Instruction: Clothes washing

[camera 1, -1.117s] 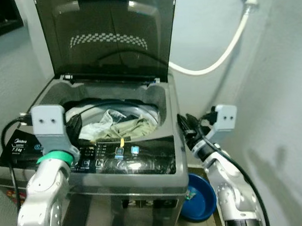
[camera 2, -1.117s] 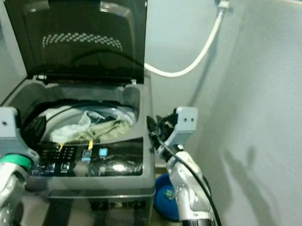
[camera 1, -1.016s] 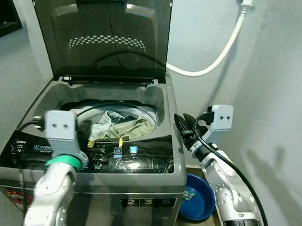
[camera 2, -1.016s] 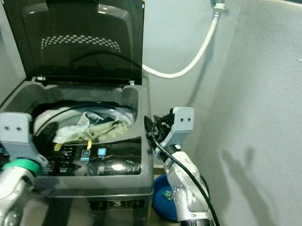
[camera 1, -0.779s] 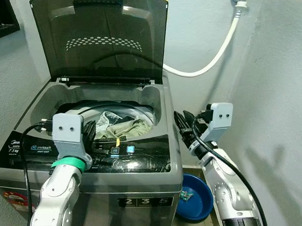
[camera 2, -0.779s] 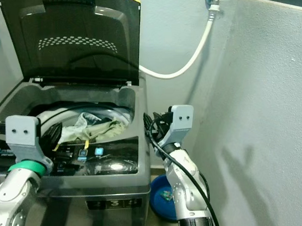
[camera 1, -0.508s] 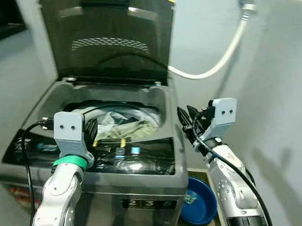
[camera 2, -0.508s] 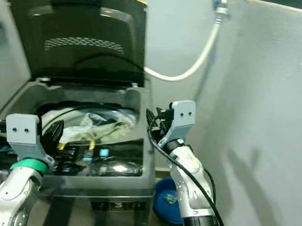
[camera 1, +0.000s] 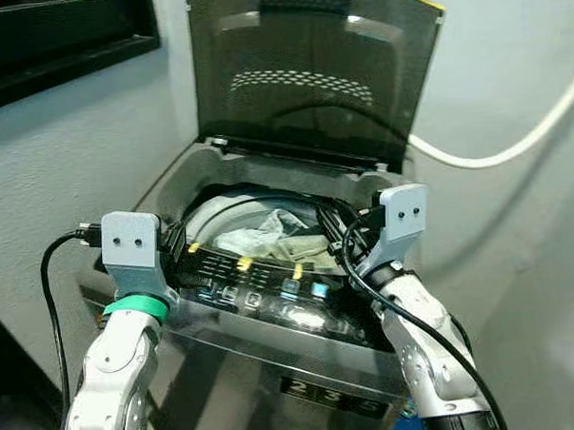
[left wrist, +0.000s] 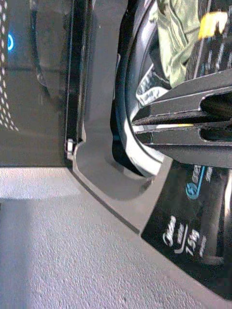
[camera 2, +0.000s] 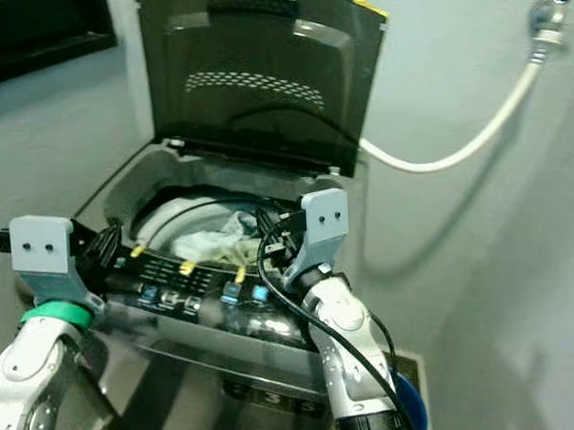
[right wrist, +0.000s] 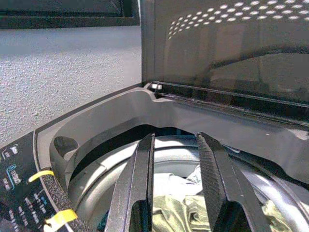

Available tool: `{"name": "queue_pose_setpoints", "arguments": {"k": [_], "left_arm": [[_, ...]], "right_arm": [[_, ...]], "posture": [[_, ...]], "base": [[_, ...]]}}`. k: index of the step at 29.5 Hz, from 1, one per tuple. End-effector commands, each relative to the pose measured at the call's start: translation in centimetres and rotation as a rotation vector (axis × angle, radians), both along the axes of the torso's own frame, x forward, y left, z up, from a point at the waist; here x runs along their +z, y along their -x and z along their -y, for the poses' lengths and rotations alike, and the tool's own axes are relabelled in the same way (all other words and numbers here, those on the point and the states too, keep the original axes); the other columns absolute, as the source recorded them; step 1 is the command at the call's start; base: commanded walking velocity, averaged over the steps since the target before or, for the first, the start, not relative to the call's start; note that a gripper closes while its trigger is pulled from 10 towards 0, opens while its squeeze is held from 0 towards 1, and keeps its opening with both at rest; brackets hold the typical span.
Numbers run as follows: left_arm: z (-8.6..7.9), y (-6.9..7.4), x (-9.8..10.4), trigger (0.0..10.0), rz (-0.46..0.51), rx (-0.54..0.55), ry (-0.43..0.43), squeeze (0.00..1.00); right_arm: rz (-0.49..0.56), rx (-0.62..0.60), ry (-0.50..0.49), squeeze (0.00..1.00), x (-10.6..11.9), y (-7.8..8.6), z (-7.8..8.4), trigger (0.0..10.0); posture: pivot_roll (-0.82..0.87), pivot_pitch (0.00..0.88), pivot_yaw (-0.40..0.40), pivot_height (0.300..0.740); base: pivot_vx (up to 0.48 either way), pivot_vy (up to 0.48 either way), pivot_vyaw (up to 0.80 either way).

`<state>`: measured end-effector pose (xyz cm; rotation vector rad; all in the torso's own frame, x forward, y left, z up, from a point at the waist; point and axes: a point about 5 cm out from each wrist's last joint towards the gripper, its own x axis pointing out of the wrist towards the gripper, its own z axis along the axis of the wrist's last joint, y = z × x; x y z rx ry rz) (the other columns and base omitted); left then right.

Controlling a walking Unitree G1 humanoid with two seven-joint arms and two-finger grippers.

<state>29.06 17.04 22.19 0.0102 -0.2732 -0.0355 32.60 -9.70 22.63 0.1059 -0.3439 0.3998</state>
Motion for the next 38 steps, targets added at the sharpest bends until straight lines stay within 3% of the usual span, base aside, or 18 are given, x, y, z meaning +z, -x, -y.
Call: {"name": "queue_pose_setpoints", "arguments": {"k": [1,18,25,29,32,38], "left_arm": [[0.2,0.0,-0.4,10.0,-0.017,-0.014,-0.004,0.00],[0.5,-1.0,-0.1,10.0,-0.020,-0.028,-0.007,0.00],[0.8,-1.1,-0.3,10.0,-0.040,-0.057,-0.025,0.00],[0.6,-1.1,-0.9,10.0,-0.070,-0.054,0.019,0.00],[0.9,-1.1,-1.2,10.0,-0.076,-0.066,-0.011,0.00],[-0.6,-1.0,-1.4,10.0,-0.083,-0.002,0.029,0.00]], "right_arm": [[0.028,-0.002,-0.008,0.00,0.5,0.2,0.0,10.0],[0.025,-0.029,-0.043,0.00,0.9,-0.2,0.4,10.0],[0.019,-0.065,-0.064,0.00,0.8,-0.2,0.8,10.0],[0.021,-0.063,-0.058,0.00,0.8,-0.2,0.7,10.0],[0.019,-0.064,-0.044,0.00,0.7,-0.2,1.0,10.0],[0.005,-0.036,-0.037,0.00,0.3,-0.2,0.4,10.0]], "posture": [[0.01,0.000,0.001,0.740],[0.00,0.000,0.031,0.740],[0.00,0.000,0.031,0.740],[-0.01,0.000,0.050,0.740],[0.00,0.000,0.028,0.740],[-0.01,0.000,0.024,0.740]], "base": [[0.000,0.000,0.80],[0.000,0.000,0.80],[0.000,0.000,0.80],[0.000,0.000,0.80],[0.000,0.000,0.80],[0.000,0.000,0.80]]}}
